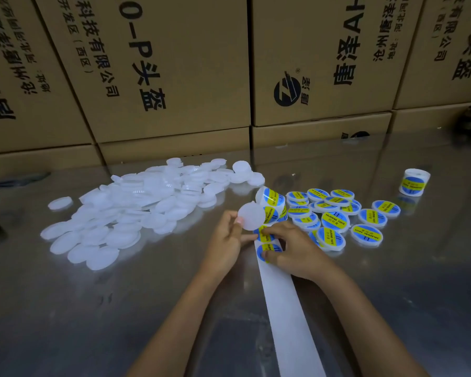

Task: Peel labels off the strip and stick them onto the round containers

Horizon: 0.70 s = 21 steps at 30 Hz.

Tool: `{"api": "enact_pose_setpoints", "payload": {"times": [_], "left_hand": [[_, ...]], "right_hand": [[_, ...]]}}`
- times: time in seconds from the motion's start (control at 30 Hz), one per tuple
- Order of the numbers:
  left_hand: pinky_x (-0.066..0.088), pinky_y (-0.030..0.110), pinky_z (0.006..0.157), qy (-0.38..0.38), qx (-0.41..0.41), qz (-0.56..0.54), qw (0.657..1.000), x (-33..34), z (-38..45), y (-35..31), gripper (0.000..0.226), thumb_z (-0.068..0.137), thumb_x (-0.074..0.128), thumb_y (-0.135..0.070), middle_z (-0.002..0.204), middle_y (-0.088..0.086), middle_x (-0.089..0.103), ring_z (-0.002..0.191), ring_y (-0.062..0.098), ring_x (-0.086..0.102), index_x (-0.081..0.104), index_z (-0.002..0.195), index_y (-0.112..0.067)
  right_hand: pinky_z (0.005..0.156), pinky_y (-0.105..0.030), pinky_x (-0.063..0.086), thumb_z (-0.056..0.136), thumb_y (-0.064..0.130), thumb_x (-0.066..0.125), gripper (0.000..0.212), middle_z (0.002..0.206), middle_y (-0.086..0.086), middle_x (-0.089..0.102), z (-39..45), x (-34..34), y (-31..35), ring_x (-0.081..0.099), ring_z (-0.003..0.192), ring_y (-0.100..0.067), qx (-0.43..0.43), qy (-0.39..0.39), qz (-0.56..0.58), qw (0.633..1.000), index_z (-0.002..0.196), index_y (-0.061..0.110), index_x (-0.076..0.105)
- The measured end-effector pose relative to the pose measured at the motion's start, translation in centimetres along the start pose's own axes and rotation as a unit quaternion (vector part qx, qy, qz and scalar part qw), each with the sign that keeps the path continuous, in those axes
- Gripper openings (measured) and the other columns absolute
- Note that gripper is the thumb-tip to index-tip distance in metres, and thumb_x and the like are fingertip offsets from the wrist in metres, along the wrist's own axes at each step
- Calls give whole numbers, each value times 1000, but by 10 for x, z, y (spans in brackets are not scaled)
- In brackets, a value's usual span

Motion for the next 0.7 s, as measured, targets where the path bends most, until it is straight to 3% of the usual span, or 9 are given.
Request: {"api": "enact_pose_setpoints", "payload": {"times": [0.2, 0.3, 0.47, 0.6, 0.7], "left_hand": [[51, 13, 74, 40, -6, 29, 999, 1, 3, 5, 20, 109, 33, -14, 120, 15, 67, 85, 18, 76, 48, 109, -1], [51, 17, 78, 44, -7, 33, 998, 3, 2, 5, 18, 109, 33, -14, 118, 13, 69, 85, 18, 76, 48, 102, -9], [50, 30, 93, 47, -16, 38, 998, 3, 2, 7, 18, 109, 33, -14, 118, 8, 69, 88, 20, 76, 49, 101, -9], [49, 19, 82, 42, -22, 37, 998, 3, 2, 8, 18, 109, 33, -13, 113, 4, 71, 86, 18, 76, 48, 102, -9], [46, 20, 80, 40, -23, 44, 998, 3, 1, 8, 18, 109, 33, -14, 104, -1, 73, 87, 16, 76, 49, 101, -11]], "right_hand": [[80, -12, 38, 84, 24, 76, 37, 110, 6, 57, -10, -5, -8, 51, 96, -7, -1, -20, -10, 1000, 119, 16, 68], [80, -6, 34, 87, 17, 72, 32, 115, 5, 57, -15, -4, -8, 54, 103, -10, -4, -33, -11, 999, 118, 13, 68], [86, -9, 34, 82, 14, 72, 33, 117, 6, 59, -16, -4, -7, 51, 109, -9, 1, -51, -37, 998, 115, 14, 70], [85, -18, 44, 81, 8, 72, 24, 106, 2, 62, -14, -5, -8, 57, 102, -16, 16, -67, -11, 998, 105, 11, 72], [86, -24, 48, 80, 7, 71, 20, 101, 3, 63, -15, -5, -8, 58, 100, -15, 33, -80, 19, 996, 98, 14, 70]]}}
Point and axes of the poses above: each hand's wrist, its own z-axis towards the middle knuckle, its own x-axis out of the palm, y = z × x, the point moved 6 cm from there along z, towards the middle knuckle
